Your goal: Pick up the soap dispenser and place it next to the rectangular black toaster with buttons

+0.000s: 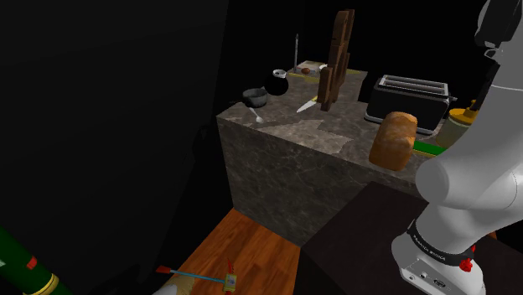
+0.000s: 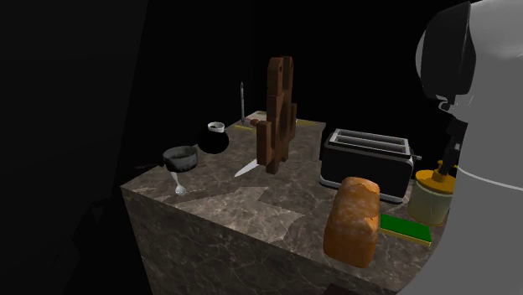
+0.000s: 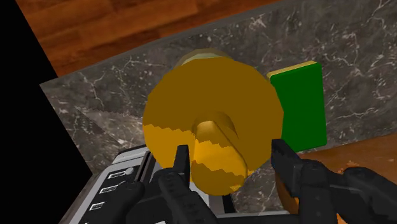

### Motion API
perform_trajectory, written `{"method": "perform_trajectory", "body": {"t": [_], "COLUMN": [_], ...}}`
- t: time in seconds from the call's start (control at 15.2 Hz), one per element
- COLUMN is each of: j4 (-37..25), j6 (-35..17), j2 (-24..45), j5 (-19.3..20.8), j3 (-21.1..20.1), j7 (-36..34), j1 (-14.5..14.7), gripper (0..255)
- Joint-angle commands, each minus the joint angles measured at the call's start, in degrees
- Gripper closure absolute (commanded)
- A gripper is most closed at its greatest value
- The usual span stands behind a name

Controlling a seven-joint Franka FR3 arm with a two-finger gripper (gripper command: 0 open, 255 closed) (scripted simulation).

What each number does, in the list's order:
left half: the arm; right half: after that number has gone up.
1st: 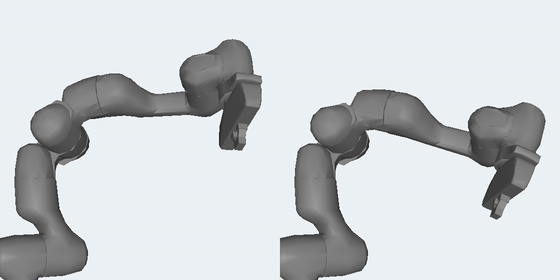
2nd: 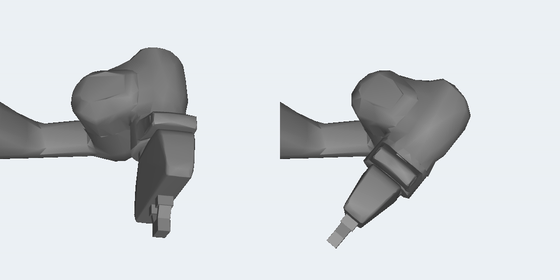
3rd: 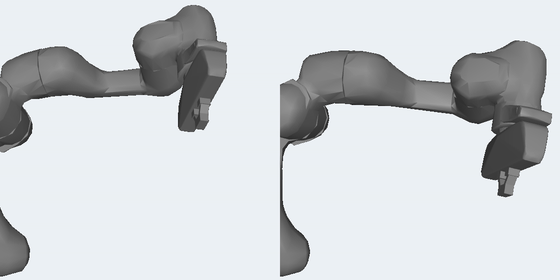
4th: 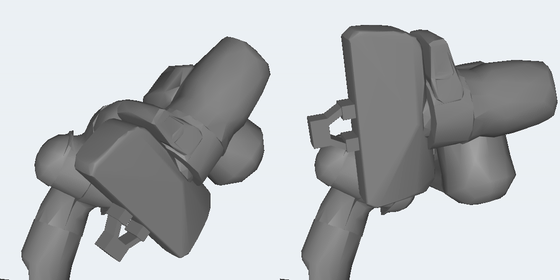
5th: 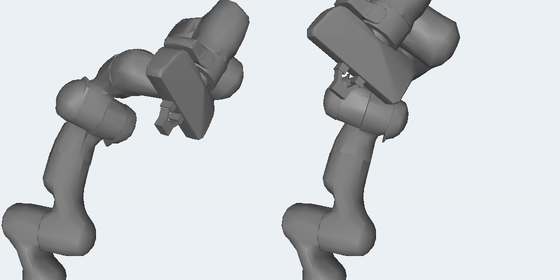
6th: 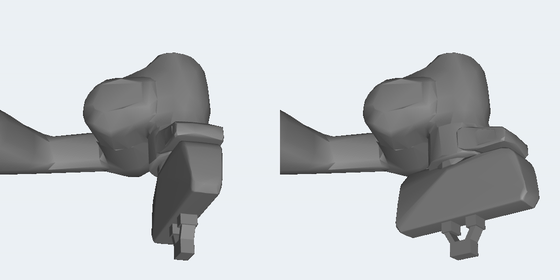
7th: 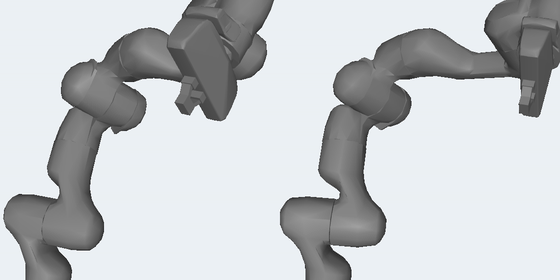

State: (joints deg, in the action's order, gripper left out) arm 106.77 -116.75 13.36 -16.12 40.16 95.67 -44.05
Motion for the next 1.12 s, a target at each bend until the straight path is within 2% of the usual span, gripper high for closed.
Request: {"method": "perform_trajectory", "body": {"t": [0.0,0.26,0.53,1.06], "j4": [-0.02,-0.01,-4.66,-4.66], "j6": [0.00,-0.01,6.36,6.36], "j2": [0.00,-0.01,-2.44,-2.44], "j5": [-0.01,0.00,2.30,2.30], "j3": [0.00,0.00,0.84,0.83], "j7": [0.01,-0.01,-1.53,-1.53], "j1": [-0.01,0.00,0.13,0.13], "gripper": [0,0,0,0]}}
